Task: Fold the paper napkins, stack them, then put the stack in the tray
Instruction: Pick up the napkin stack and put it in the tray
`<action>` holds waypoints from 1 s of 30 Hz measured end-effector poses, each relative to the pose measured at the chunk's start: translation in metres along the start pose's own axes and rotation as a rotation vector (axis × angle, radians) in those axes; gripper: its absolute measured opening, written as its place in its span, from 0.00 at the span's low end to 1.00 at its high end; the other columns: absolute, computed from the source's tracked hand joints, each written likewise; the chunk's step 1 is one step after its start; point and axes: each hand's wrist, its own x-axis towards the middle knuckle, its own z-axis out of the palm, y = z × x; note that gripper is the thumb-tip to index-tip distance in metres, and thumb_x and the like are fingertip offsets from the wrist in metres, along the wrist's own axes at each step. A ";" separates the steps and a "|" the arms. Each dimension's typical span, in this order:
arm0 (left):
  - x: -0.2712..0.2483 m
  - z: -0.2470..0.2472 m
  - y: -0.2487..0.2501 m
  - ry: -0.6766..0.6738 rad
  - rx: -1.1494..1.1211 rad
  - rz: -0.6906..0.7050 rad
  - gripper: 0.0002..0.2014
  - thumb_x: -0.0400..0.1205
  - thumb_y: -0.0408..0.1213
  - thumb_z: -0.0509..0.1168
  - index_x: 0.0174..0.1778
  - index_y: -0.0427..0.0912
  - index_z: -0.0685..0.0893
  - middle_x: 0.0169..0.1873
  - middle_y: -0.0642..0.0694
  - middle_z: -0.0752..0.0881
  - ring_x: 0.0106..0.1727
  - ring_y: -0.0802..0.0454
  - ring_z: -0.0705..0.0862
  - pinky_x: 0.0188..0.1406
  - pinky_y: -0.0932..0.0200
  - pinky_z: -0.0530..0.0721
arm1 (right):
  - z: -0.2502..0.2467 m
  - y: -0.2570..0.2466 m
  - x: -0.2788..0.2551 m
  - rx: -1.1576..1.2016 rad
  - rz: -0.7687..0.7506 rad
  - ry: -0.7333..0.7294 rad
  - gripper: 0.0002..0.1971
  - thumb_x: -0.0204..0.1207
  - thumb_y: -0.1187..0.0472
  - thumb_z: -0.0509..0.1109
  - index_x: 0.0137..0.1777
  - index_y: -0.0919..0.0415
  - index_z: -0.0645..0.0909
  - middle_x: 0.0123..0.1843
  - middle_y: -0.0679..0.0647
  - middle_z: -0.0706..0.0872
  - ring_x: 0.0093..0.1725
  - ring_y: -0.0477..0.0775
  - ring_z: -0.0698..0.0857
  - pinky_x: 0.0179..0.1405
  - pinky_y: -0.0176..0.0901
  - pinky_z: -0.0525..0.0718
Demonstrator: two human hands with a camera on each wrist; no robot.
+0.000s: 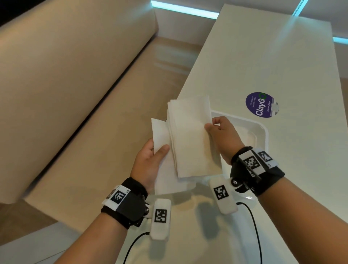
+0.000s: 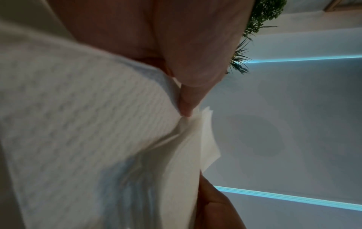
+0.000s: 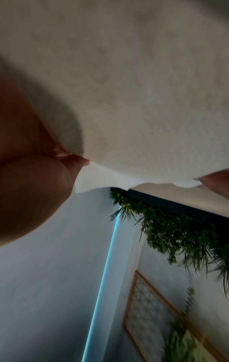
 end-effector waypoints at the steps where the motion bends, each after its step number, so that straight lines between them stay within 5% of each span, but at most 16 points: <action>1: 0.000 -0.003 0.001 0.022 0.022 0.004 0.15 0.84 0.29 0.62 0.67 0.40 0.79 0.60 0.40 0.88 0.62 0.39 0.86 0.60 0.44 0.85 | 0.001 0.002 0.005 -0.029 0.035 0.018 0.04 0.83 0.60 0.62 0.54 0.59 0.74 0.48 0.59 0.85 0.44 0.58 0.84 0.52 0.57 0.84; 7: -0.001 -0.041 0.016 0.083 0.112 0.012 0.12 0.84 0.35 0.64 0.61 0.51 0.84 0.57 0.46 0.89 0.59 0.41 0.87 0.57 0.40 0.84 | 0.017 0.022 0.040 -0.125 0.161 -0.003 0.09 0.80 0.65 0.60 0.38 0.60 0.73 0.37 0.61 0.75 0.37 0.58 0.74 0.39 0.50 0.74; 11: -0.002 -0.055 0.026 0.068 0.102 0.024 0.11 0.79 0.38 0.69 0.56 0.53 0.85 0.56 0.45 0.89 0.57 0.41 0.87 0.57 0.38 0.83 | 0.028 0.039 0.053 -0.109 0.226 0.047 0.17 0.78 0.66 0.61 0.30 0.53 0.62 0.31 0.55 0.66 0.35 0.56 0.68 0.37 0.47 0.68; 14: -0.002 -0.051 0.026 0.046 0.083 0.018 0.12 0.80 0.36 0.67 0.59 0.49 0.83 0.56 0.46 0.90 0.56 0.43 0.87 0.58 0.38 0.83 | 0.033 0.044 0.051 -0.077 0.292 0.066 0.12 0.79 0.64 0.60 0.36 0.51 0.63 0.32 0.51 0.68 0.32 0.54 0.70 0.33 0.45 0.72; 16: -0.003 -0.045 0.024 0.027 0.064 0.018 0.14 0.79 0.38 0.69 0.60 0.48 0.83 0.56 0.45 0.89 0.56 0.43 0.87 0.57 0.40 0.84 | 0.036 0.037 0.045 -0.055 0.315 0.061 0.03 0.81 0.64 0.59 0.51 0.57 0.68 0.38 0.53 0.72 0.41 0.56 0.75 0.45 0.51 0.79; 19: -0.003 -0.037 0.021 0.005 0.038 0.014 0.13 0.78 0.37 0.70 0.59 0.47 0.84 0.56 0.44 0.89 0.55 0.44 0.88 0.56 0.43 0.84 | 0.037 0.030 0.037 -0.080 0.294 0.053 0.22 0.81 0.63 0.61 0.71 0.67 0.58 0.59 0.62 0.77 0.60 0.63 0.79 0.60 0.52 0.77; 25: -0.002 -0.027 0.024 -0.037 0.031 0.019 0.14 0.78 0.36 0.66 0.60 0.47 0.83 0.56 0.44 0.89 0.55 0.45 0.88 0.55 0.45 0.83 | 0.042 0.019 0.022 -0.202 0.296 0.014 0.32 0.80 0.57 0.65 0.76 0.70 0.54 0.73 0.63 0.70 0.70 0.64 0.74 0.64 0.50 0.75; 30: -0.001 -0.023 0.027 -0.056 0.050 0.016 0.14 0.78 0.36 0.69 0.60 0.47 0.84 0.58 0.42 0.88 0.58 0.41 0.86 0.61 0.39 0.82 | 0.034 0.016 0.019 -0.376 0.321 -0.090 0.28 0.80 0.51 0.63 0.73 0.69 0.67 0.73 0.65 0.70 0.71 0.67 0.73 0.70 0.60 0.75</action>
